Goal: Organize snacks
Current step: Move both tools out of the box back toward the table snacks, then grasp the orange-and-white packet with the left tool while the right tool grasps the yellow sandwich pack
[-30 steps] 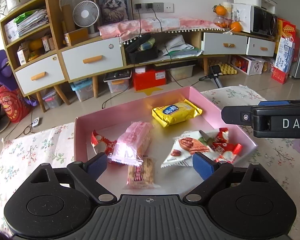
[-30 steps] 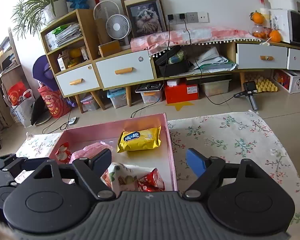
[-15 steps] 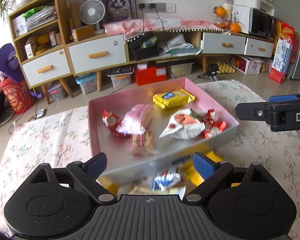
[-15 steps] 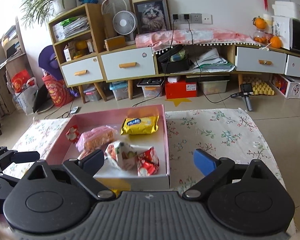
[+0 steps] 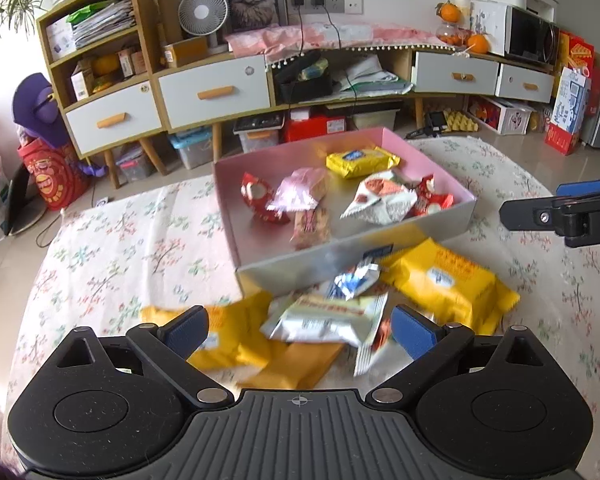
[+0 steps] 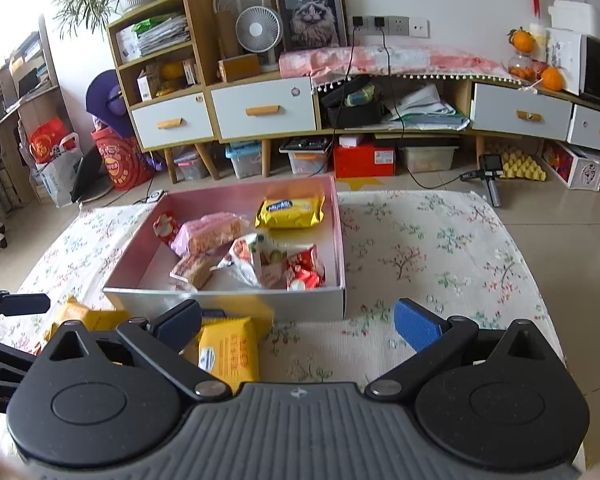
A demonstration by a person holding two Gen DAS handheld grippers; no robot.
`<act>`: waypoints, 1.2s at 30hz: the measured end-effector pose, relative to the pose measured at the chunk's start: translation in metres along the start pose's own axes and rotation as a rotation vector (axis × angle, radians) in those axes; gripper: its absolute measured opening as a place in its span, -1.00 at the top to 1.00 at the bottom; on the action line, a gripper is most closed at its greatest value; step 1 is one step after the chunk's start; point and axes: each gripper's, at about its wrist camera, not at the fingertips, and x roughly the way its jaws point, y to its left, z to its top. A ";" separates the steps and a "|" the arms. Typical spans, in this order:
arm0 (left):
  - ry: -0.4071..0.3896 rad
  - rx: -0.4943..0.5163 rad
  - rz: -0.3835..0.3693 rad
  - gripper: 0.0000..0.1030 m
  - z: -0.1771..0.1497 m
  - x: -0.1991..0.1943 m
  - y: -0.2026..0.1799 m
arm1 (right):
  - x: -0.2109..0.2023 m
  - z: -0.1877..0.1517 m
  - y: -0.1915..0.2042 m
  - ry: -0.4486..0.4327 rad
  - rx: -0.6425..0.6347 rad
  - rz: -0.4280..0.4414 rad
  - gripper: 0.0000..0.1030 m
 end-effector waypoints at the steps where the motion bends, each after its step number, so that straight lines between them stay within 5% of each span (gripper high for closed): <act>1: 0.008 0.001 0.003 -0.92 -0.003 -0.001 0.002 | -0.002 -0.002 0.001 0.002 -0.005 -0.001 -0.99; 12: 0.028 0.015 0.019 -0.92 -0.035 -0.011 0.021 | -0.005 -0.030 0.009 0.082 -0.035 0.066 -0.99; 24: -0.014 0.061 0.065 -0.92 -0.065 -0.016 0.054 | -0.003 -0.055 0.017 0.056 -0.094 0.078 -0.99; 30: 0.014 -0.025 0.121 -0.92 -0.078 -0.010 0.082 | -0.001 -0.056 0.019 0.036 -0.082 0.082 -0.99; 36: 0.080 -0.212 0.194 -0.92 -0.087 -0.001 0.118 | 0.008 -0.050 0.021 0.022 -0.055 0.070 -0.99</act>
